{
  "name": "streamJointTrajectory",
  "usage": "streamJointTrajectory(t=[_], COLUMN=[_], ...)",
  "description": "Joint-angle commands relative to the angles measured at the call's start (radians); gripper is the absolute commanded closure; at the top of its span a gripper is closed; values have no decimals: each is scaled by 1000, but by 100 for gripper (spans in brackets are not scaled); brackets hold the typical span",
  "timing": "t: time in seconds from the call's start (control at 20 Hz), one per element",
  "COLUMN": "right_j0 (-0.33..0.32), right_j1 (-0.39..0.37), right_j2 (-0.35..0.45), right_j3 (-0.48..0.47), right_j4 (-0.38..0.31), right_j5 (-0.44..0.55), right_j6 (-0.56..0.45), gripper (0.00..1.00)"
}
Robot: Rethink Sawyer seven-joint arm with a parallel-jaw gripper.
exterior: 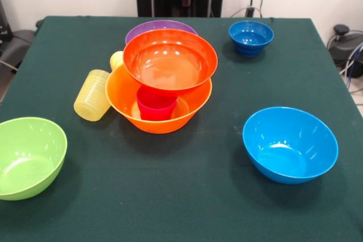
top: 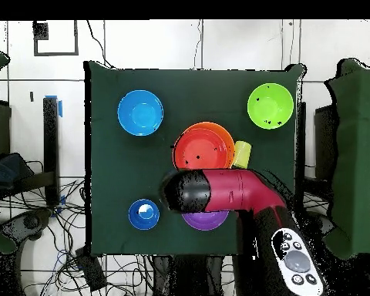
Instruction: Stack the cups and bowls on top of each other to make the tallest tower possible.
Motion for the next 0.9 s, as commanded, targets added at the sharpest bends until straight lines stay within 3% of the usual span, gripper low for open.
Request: streamJointTrajectory(t=[0.05, 0.25, 0.5, 0.9], right_j0=[-16, -26, -35, -87], right_j1=[54, 10, -100, -188], right_j2=[94, 123, 170, 260], right_j3=[-121, -156, -150, -106], right_j4=[-61, -124, -254, -301], right_j5=[145, 137, 49, 14], right_j6=[-107, -180, -273, -287], gripper=[0, 0, 0, 0])
